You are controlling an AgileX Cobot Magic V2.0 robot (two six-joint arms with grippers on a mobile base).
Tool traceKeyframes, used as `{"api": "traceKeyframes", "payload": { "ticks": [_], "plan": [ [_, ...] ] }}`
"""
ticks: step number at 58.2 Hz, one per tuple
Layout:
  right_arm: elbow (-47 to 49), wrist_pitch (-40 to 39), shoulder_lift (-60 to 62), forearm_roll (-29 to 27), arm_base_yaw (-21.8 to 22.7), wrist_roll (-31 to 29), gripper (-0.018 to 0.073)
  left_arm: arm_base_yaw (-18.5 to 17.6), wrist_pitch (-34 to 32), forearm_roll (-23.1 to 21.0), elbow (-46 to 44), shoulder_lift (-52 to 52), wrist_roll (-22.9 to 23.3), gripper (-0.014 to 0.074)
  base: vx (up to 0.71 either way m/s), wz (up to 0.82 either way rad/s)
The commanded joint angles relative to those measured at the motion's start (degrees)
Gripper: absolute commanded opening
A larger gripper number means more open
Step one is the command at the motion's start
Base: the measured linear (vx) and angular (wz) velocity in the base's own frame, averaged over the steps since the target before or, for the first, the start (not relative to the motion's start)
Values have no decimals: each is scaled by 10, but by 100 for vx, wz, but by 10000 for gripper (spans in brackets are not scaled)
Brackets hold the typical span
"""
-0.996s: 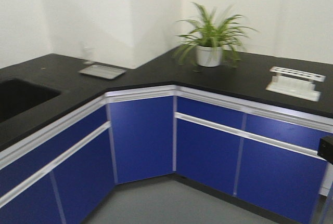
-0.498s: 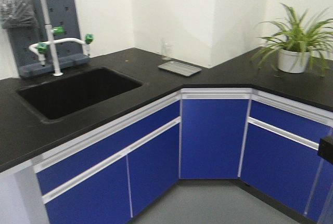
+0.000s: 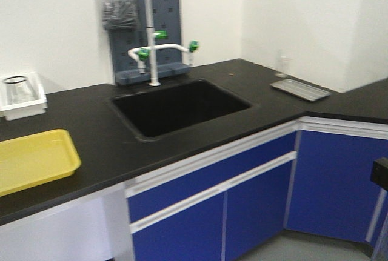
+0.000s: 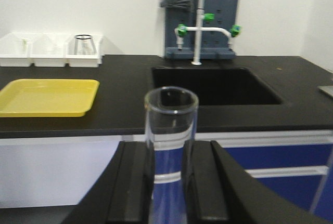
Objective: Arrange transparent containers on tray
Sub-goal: 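Drive the base to the counter with the yellow tray, holding both tubes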
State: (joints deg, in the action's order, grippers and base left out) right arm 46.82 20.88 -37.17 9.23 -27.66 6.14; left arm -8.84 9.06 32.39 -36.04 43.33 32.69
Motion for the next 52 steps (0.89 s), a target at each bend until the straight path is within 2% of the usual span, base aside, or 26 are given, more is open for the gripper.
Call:
{"api": "traceKeyframes", "payload": {
  "ticks": [1, 29, 52],
  "plan": [
    [16, -48, -2, 5, 4, -3, 75, -3, -38, 1, -20, -2, 4, 111, 15, 55],
    [16, -48, -2, 5, 4, -3, 75, -3, -38, 1, -20, -2, 4, 111, 16, 46],
    [16, -48, -2, 5, 4, -3, 75, -3, -38, 1, -20, -2, 4, 111, 20, 31]
  ]
}}
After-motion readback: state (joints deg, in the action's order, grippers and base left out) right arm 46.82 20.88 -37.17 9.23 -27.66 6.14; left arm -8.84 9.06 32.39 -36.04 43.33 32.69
